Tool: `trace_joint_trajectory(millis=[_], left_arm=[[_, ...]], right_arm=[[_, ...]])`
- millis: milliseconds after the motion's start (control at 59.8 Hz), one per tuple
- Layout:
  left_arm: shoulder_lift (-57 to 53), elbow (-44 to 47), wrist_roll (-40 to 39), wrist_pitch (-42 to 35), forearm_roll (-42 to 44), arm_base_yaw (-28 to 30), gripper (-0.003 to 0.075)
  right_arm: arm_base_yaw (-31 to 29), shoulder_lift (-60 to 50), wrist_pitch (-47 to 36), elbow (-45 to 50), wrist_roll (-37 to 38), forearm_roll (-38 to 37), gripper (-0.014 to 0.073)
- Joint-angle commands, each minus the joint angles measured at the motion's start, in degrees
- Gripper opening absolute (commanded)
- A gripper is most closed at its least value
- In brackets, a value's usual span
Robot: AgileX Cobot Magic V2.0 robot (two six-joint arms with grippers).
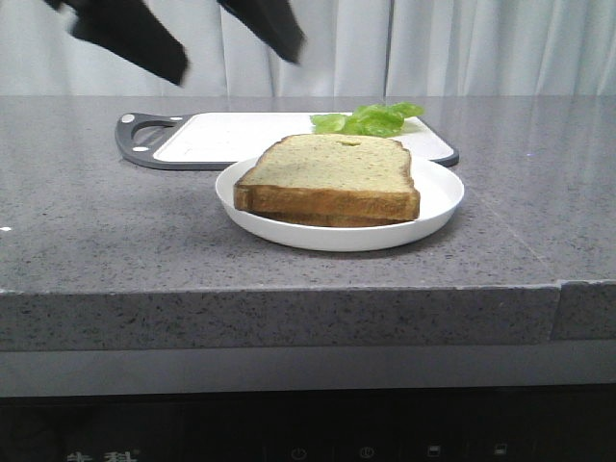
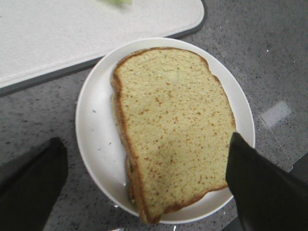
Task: Left arm grabs bread, right arm adds lettuce
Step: 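Lower the left gripper onto the top bread slice and pinch its edge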
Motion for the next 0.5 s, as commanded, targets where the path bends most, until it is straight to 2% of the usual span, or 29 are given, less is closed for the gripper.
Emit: trace_joint_trajectory(millis=[0,201,485], left_arm=[[2.9,-5.4,-0.3,-0.9,-1.2,-1.3,0.0639],[9.8,-9.6,-0.3,1.1,-1.2,-2.5,0.0639],[11.1,-9.7,-0.3,1.2,-1.0,-2.4,0.0629]], right_arm=[[-0.3,1.0,-4.2,-2.1,0.0,0.0,0.0474],[-0.3,1.0,-4.2,-2.1,0.0,0.0,0.0474],[-0.3,1.0,-4.2,-2.1,0.0,0.0,0.0474]])
